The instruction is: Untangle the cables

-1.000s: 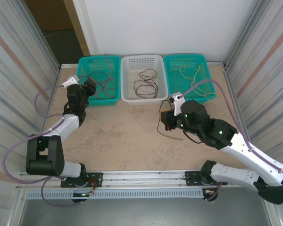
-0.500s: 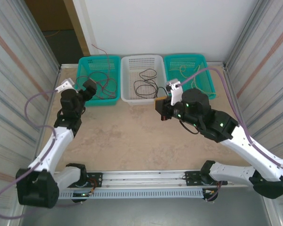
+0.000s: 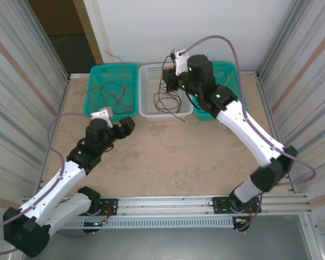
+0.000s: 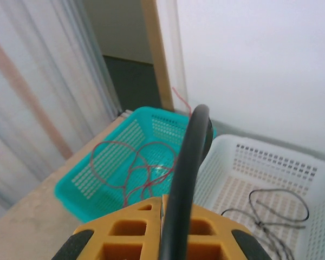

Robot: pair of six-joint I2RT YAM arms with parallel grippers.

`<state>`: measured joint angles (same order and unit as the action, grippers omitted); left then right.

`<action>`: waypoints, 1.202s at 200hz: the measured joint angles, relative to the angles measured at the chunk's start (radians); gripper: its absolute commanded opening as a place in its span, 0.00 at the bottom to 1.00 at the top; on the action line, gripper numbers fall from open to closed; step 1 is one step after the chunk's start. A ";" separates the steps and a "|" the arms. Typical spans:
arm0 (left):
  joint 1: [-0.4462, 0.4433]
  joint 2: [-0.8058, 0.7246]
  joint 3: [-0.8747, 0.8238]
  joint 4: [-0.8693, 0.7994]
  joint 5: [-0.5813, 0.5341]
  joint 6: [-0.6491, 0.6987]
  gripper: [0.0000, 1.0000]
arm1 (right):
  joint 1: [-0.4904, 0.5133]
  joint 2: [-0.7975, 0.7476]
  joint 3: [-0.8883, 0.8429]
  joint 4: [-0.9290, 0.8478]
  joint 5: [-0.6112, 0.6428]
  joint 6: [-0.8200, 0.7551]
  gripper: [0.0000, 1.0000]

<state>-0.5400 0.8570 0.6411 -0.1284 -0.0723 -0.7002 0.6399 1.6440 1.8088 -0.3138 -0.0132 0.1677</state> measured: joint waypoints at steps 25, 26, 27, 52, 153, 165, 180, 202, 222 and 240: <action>-0.053 0.000 -0.017 -0.032 -0.006 -0.014 0.82 | -0.049 0.155 0.149 -0.002 -0.018 -0.016 0.00; -0.053 0.000 -0.017 -0.032 -0.007 -0.014 0.82 | -0.050 0.158 0.153 -0.003 -0.018 -0.016 0.00; -0.053 0.000 -0.017 -0.034 -0.007 -0.014 0.83 | -0.053 0.166 0.160 -0.003 -0.018 -0.016 0.00; -0.053 -0.001 -0.018 -0.043 -0.027 -0.015 0.85 | -0.095 0.284 0.249 -0.009 -0.045 -0.014 0.22; -0.053 -0.002 0.108 -0.147 -0.144 0.068 0.99 | -0.088 0.093 -0.229 -0.053 -0.041 0.034 0.99; -0.053 0.000 0.140 -0.158 -0.169 0.098 0.99 | -0.088 -0.011 -0.286 -0.056 -0.026 0.034 0.99; -0.043 0.003 0.177 -0.160 -0.208 0.148 0.99 | -0.088 -0.172 -0.372 -0.042 0.023 0.039 0.99; -0.022 0.011 0.210 -0.155 -0.308 0.235 0.99 | -0.085 -0.410 -0.530 0.003 0.116 0.046 0.99; 0.014 0.039 0.214 -0.124 -0.431 0.294 0.99 | -0.085 -0.583 -0.705 0.055 0.192 0.029 0.99; 0.076 0.106 0.195 -0.072 -0.552 0.322 0.99 | -0.085 -0.646 -0.828 0.064 0.264 0.002 0.99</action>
<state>-0.4644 0.9634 0.8360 -0.2008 -0.6243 -0.3779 0.5545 0.9981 0.9810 -0.2497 0.2512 0.1696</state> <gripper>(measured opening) 0.986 0.988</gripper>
